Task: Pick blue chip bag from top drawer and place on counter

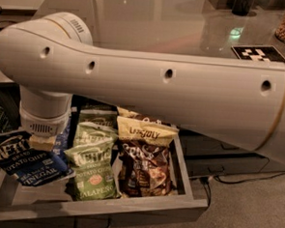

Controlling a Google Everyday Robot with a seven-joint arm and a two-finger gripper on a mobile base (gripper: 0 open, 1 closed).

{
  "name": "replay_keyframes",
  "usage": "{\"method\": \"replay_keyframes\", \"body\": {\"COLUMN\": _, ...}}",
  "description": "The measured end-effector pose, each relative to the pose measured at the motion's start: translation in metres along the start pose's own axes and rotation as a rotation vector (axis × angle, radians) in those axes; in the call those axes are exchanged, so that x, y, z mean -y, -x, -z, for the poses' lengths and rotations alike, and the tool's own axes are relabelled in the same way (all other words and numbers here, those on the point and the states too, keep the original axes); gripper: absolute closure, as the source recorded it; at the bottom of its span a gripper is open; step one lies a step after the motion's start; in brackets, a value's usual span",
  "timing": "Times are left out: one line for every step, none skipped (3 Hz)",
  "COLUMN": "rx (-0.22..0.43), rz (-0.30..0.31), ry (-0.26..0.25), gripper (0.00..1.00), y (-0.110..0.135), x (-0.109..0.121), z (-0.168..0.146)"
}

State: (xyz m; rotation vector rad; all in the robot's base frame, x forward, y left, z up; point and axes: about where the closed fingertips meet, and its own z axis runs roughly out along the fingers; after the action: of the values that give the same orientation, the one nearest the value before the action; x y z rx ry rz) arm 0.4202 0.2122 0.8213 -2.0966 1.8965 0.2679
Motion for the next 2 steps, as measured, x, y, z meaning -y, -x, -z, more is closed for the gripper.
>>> {"method": "replay_keyframes", "body": {"rx": 0.007, "rz": 0.025, "ry": -0.029, "gripper": 1.00, "y": 0.002, "x": -0.001, "z": 0.023}}
{"method": "replay_keyframes", "body": {"rx": 0.007, "rz": 0.050, "ry": -0.055, "gripper": 1.00, "y": 0.006, "x": -0.002, "z": 0.045}}
